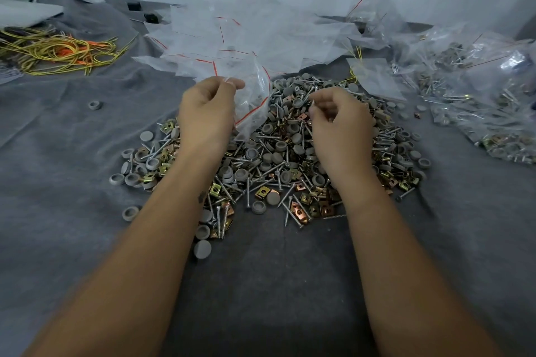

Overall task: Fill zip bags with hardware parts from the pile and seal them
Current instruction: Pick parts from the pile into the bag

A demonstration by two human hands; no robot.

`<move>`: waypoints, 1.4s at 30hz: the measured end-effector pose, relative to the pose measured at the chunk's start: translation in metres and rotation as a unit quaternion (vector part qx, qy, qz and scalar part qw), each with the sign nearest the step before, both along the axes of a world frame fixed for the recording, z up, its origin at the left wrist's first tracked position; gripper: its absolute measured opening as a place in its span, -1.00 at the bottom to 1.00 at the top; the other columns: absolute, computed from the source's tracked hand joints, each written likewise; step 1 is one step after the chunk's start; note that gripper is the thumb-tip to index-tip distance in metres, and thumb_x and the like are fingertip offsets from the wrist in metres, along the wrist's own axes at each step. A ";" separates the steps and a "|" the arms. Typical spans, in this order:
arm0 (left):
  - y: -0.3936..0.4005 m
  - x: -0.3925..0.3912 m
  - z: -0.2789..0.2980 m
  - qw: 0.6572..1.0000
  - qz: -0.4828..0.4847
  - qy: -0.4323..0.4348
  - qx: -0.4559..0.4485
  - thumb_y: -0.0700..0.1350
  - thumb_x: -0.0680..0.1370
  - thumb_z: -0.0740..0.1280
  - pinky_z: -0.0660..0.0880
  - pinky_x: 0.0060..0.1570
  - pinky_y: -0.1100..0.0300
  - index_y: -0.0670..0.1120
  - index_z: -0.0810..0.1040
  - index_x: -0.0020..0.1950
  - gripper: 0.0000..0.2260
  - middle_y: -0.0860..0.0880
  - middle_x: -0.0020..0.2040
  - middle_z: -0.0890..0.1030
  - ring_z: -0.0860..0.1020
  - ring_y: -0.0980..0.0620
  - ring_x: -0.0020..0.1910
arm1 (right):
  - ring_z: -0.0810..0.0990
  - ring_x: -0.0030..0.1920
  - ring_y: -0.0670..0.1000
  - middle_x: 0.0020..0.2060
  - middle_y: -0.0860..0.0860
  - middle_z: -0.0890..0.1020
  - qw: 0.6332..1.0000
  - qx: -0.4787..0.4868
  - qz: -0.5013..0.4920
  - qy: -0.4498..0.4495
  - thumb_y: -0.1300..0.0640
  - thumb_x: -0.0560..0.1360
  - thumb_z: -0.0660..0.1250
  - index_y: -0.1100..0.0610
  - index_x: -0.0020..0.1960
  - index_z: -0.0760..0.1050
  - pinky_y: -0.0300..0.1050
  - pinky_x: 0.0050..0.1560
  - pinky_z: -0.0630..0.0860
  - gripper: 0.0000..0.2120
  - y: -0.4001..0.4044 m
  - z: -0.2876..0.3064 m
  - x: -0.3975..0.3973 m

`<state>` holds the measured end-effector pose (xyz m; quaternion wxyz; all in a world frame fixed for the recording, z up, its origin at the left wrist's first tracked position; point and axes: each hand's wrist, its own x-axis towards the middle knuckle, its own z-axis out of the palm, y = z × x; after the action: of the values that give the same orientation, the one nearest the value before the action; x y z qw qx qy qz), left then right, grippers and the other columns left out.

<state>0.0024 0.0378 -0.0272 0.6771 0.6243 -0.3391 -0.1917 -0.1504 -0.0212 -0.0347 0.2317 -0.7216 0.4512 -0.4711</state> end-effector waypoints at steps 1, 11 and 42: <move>0.001 -0.001 0.000 1.000 -0.005 -0.016 0.001 -0.14 0.61 0.22 0.21 -0.51 0.33 0.01 0.64 -0.11 -0.78 -0.11 -0.37 0.32 0.26 0.07 -0.47 | 0.54 -0.15 -0.27 -0.17 -0.14 0.60 0.999 0.001 0.011 -0.035 0.24 0.52 0.36 0.04 -0.03 0.57 -0.46 -0.13 0.45 -0.88 0.001 0.002 0.001; -0.001 -0.010 -0.005 0.993 -0.050 -0.107 0.027 -0.16 0.62 0.25 0.22 -0.55 0.35 0.01 0.62 -0.04 -0.83 0.12 -0.49 0.34 0.25 0.22 -0.58 | 0.59 -0.14 -0.16 -0.18 -0.12 0.66 0.957 0.004 0.146 -0.249 0.23 0.43 0.45 -0.06 -0.14 0.64 -0.22 -0.12 0.53 -0.82 0.007 0.011 0.001; 0.003 0.003 0.002 0.992 0.091 0.001 -0.086 -0.19 0.60 0.24 0.19 -0.47 0.26 -0.04 0.62 -0.07 -0.82 0.12 -0.47 0.31 0.23 0.19 -0.51 | 0.58 -0.17 -0.25 -0.03 -0.13 0.61 0.997 0.030 0.064 0.021 0.22 0.54 0.25 0.00 0.01 0.62 -0.32 -0.19 0.54 -0.78 0.003 0.001 0.000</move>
<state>0.0052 0.0413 -0.0256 0.7431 0.5922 -0.2951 -0.0999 -0.1500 -0.0187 -0.0341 0.2735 -0.7512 0.4233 -0.4263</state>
